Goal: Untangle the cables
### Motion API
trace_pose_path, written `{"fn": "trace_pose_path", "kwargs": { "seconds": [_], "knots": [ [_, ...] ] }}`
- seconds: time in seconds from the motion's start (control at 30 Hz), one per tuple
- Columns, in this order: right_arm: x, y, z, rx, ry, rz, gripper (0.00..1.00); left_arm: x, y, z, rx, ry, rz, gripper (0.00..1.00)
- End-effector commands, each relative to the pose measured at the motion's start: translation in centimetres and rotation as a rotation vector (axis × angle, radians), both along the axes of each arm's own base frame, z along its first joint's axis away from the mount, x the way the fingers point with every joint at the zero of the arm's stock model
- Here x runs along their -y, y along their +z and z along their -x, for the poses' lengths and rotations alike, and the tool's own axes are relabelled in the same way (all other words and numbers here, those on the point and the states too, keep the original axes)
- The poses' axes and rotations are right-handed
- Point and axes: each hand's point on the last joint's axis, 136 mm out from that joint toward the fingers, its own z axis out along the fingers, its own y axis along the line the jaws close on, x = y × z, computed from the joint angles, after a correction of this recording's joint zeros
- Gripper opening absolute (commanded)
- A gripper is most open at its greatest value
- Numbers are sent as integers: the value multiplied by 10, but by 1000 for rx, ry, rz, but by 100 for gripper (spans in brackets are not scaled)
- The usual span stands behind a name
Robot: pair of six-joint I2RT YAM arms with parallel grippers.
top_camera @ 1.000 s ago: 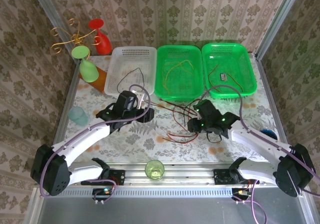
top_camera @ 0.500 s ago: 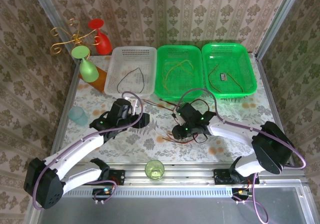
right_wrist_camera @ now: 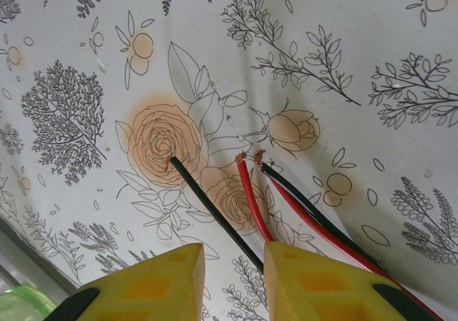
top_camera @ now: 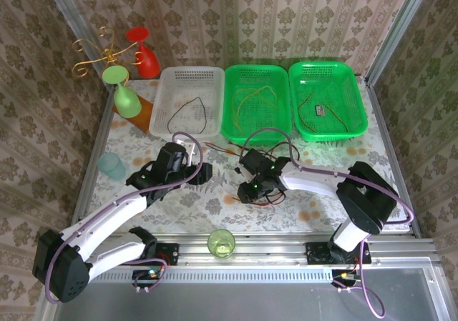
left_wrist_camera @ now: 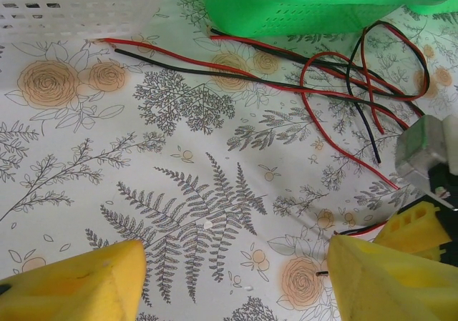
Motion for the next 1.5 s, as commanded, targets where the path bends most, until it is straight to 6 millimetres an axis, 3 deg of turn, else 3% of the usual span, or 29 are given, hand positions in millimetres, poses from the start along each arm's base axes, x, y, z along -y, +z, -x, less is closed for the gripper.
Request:
{"fn": "trace_pose_path", "kwargs": {
  "seconds": [0.0, 0.4, 0.93, 1.2, 1.47],
  "knots": [
    [0, -5, 2, -41, -13, 36, 29, -9, -3, 5, -14, 19, -15, 69],
    [1, -22, -4, -42, -37, 133, 29, -15, -3, 6, -13, 35, -11, 69],
    [1, -28, -12, -24, -55, 190, 26, -16, -1, 3, -7, 41, -3, 69],
    [3, -32, -8, -15, -24, 300, 24, -19, -6, 4, -20, 46, -11, 69],
    [-1, -38, -6, 4, 17, 367, 11, -30, 4, 1, -17, 78, 14, 69]
  ]
}}
